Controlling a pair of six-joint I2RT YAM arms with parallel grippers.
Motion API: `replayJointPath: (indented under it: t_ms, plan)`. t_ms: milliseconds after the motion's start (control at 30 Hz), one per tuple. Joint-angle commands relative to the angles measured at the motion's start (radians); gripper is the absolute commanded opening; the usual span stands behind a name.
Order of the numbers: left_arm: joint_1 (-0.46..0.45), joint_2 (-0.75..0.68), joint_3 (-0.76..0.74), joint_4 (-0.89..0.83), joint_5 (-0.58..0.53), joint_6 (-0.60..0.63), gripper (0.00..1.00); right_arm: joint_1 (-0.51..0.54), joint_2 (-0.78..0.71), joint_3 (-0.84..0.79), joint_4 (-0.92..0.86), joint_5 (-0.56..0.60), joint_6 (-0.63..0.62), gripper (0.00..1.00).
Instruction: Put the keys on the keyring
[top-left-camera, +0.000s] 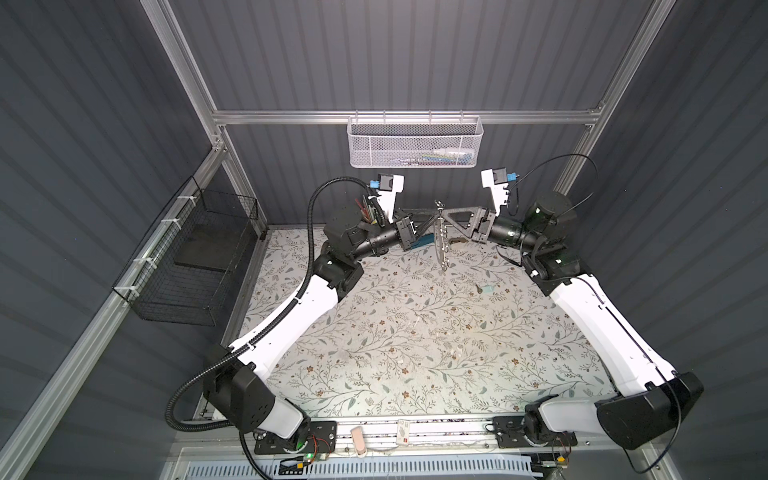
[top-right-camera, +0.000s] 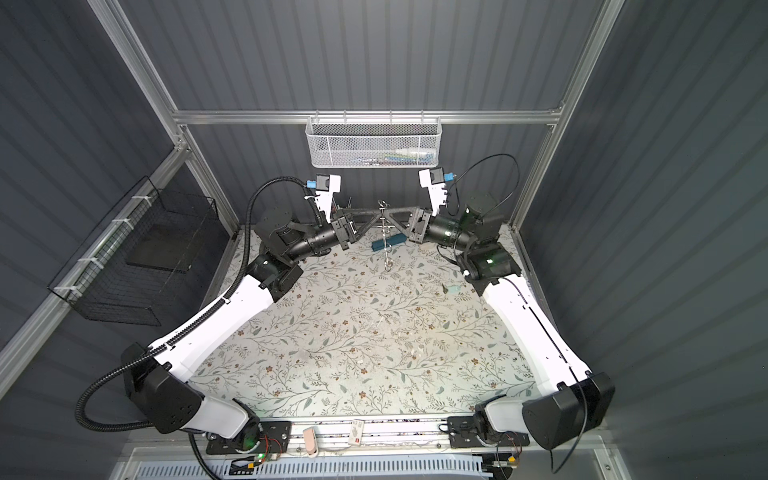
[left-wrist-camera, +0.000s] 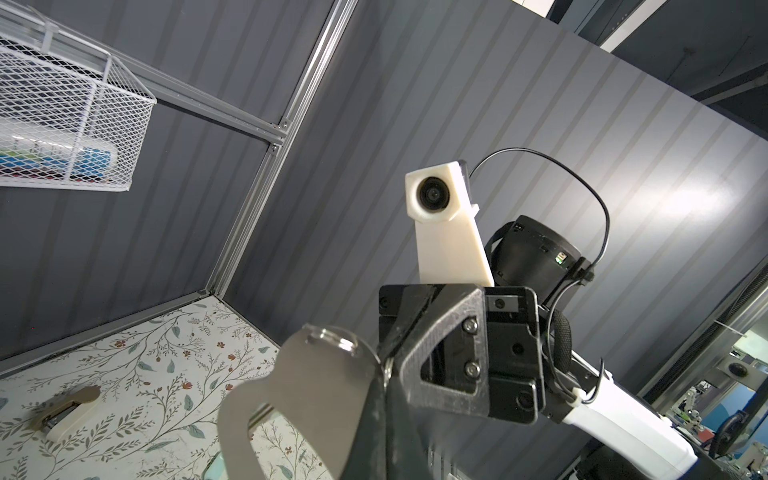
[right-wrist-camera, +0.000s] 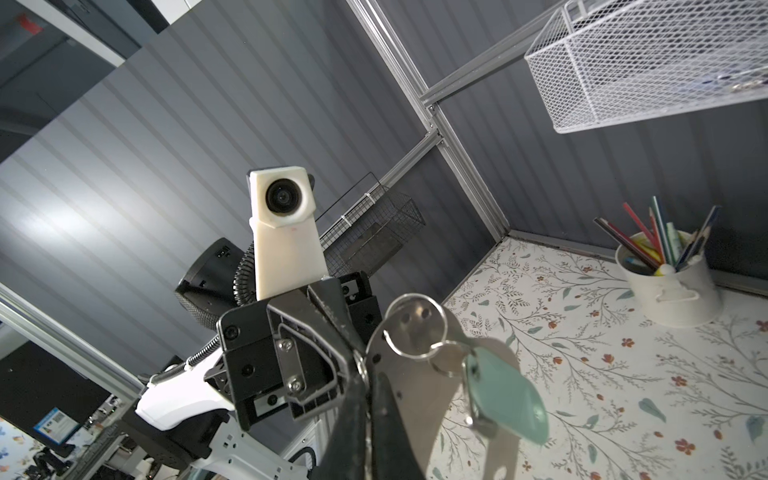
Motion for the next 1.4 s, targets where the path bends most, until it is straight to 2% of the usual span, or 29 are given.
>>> replayJointPath:
  t_ms: [0, 133, 167, 233, 267, 400, 600, 667, 733, 933, 1367]
  plan:
    - [-0.005, -0.001, 0.035, 0.03, 0.011, 0.005, 0.0, 0.009, 0.0, 0.001, 0.026, -0.021, 0.004, 0.02]
    - [-0.005, -0.002, 0.036, 0.016, 0.011, 0.012, 0.02, 0.007, -0.006, -0.008, 0.017, -0.016, -0.011, 0.0]
    - [-0.005, -0.003, 0.036, 0.006, 0.011, 0.016, 0.06, 0.005, -0.009, -0.009, 0.012, -0.016, -0.017, 0.0]
    - [-0.002, -0.009, 0.036, -0.023, 0.009, 0.035, 0.21, -0.001, -0.014, -0.009, 0.0, -0.014, -0.028, 0.0]
    - [0.001, -0.013, 0.037, -0.042, 0.01, 0.043, 0.23, -0.006, -0.016, -0.009, -0.007, -0.017, -0.037, 0.0]
    - [0.037, -0.029, 0.057, -0.158, 0.038, 0.095, 0.24, -0.022, -0.027, 0.011, -0.124, -0.024, -0.151, 0.0]
    - [0.083, 0.006, 0.201, -0.478, 0.18, 0.264, 0.23, -0.025, -0.012, 0.114, -0.463, -0.039, -0.489, 0.0]
    - [0.089, 0.021, 0.243, -0.566, 0.209, 0.32, 0.23, -0.023, -0.003, 0.149, -0.565, -0.039, -0.568, 0.0]
    - [0.09, 0.035, 0.283, -0.666, 0.224, 0.391, 0.23, -0.023, -0.01, 0.15, -0.589, -0.034, -0.618, 0.0]
    - [0.09, 0.091, 0.379, -0.86, 0.27, 0.503, 0.23, -0.007, 0.002, 0.198, -0.681, -0.02, -0.709, 0.01]
    - [0.089, 0.133, 0.405, -0.92, 0.392, 0.512, 0.21, 0.034, 0.048, 0.263, -0.774, -0.004, -0.739, 0.01]
